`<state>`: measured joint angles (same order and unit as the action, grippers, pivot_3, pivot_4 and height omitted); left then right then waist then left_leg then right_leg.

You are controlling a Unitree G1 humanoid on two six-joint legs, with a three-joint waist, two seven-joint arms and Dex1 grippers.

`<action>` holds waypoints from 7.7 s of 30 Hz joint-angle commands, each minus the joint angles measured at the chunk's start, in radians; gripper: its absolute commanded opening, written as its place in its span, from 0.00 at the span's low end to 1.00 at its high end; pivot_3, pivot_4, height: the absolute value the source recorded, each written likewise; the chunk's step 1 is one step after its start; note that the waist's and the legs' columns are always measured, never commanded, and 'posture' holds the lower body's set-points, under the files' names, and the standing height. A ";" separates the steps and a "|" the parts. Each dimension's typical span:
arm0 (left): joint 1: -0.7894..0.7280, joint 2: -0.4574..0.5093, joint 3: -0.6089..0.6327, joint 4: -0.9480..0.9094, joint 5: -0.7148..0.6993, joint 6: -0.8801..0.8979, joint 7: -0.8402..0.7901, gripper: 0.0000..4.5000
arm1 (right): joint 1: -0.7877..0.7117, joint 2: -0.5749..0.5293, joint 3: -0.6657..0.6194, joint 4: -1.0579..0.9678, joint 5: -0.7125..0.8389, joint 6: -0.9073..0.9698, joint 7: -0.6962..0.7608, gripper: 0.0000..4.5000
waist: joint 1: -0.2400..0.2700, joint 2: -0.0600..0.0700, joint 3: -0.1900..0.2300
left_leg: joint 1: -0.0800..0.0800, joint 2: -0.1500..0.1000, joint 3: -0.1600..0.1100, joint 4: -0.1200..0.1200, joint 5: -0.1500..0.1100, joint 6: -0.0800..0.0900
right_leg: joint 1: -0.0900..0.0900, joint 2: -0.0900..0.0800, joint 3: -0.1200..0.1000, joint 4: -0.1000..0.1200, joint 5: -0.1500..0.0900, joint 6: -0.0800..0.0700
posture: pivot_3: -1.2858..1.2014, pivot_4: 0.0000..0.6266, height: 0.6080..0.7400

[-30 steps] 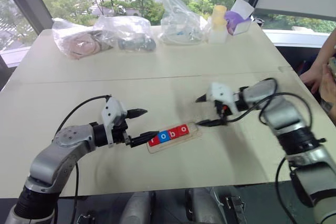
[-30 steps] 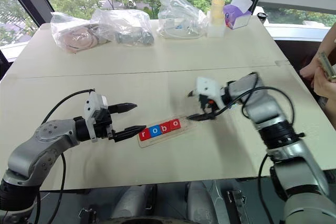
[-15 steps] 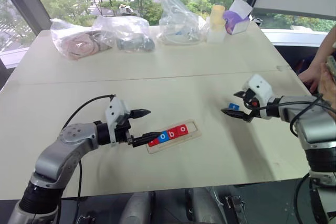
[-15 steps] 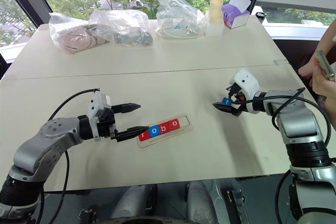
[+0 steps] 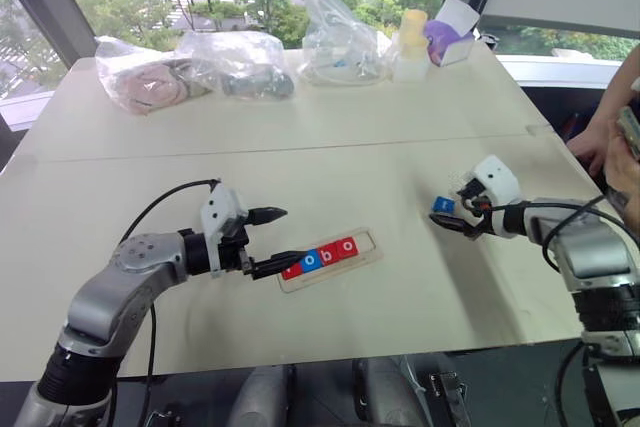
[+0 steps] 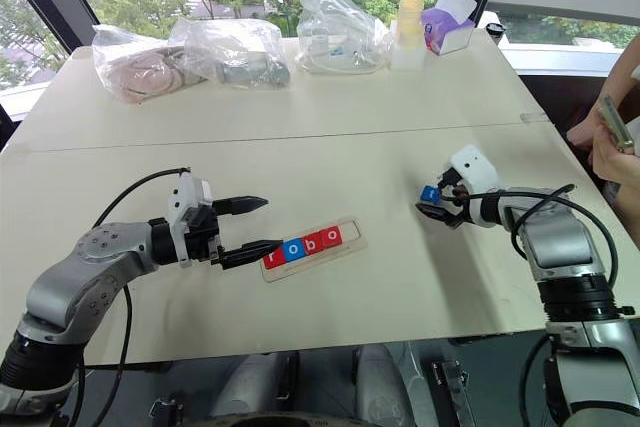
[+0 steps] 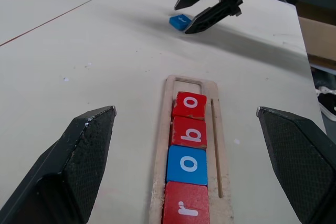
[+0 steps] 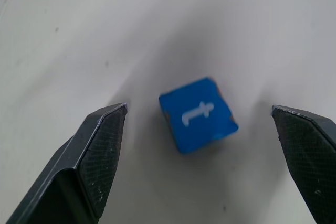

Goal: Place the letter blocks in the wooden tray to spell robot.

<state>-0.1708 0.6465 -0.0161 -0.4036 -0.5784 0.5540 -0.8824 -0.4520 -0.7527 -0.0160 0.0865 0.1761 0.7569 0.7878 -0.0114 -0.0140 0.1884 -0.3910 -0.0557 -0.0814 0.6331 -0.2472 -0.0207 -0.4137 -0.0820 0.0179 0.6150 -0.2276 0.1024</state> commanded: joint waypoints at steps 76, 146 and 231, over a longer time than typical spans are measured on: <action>-0.012 -0.024 0.005 -0.022 0.006 -0.008 0.011 1.00 | 0.103 -0.101 0.124 -0.375 0.162 0.019 0.142 0.98 | -0.007 -0.001 0.000 | 0.000 0.000 0.000 -0.002 -0.001 0.001 | 0.000 0.000 -0.002 -0.002 -0.002 0.002 | 0.52 0.24 1.00; 0.020 0.004 0.041 -0.072 -0.018 0.013 0.061 1.00 | -0.166 0.106 0.387 0.154 -0.145 -0.722 0.640 0.25 | -0.001 -0.001 0.001 | 0.000 0.000 -0.001 -0.001 0.000 0.000 | 0.000 0.000 -0.001 0.000 0.000 0.001 | 0.52 0.24 1.00; -0.018 -0.032 0.012 -0.041 -0.001 0.003 0.061 1.00 | -0.177 -0.001 0.279 -0.113 -0.028 -0.290 0.551 0.98 | 0.000 -0.001 0.001 | 0.000 0.000 -0.001 0.000 0.000 0.000 | 0.000 0.000 -0.001 0.000 0.000 0.001 | 0.52 0.24 1.00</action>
<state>-0.1723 0.6178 -0.0082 -0.4335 -0.5787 0.5652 -0.8223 -0.6105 -0.7392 0.2879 -0.0196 0.1422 0.4822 1.3446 -0.0113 -0.0146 0.1890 -0.3909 -0.0560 -0.0822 0.6326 -0.2474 -0.0207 -0.4138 -0.0822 0.0172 0.6148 -0.2280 0.1039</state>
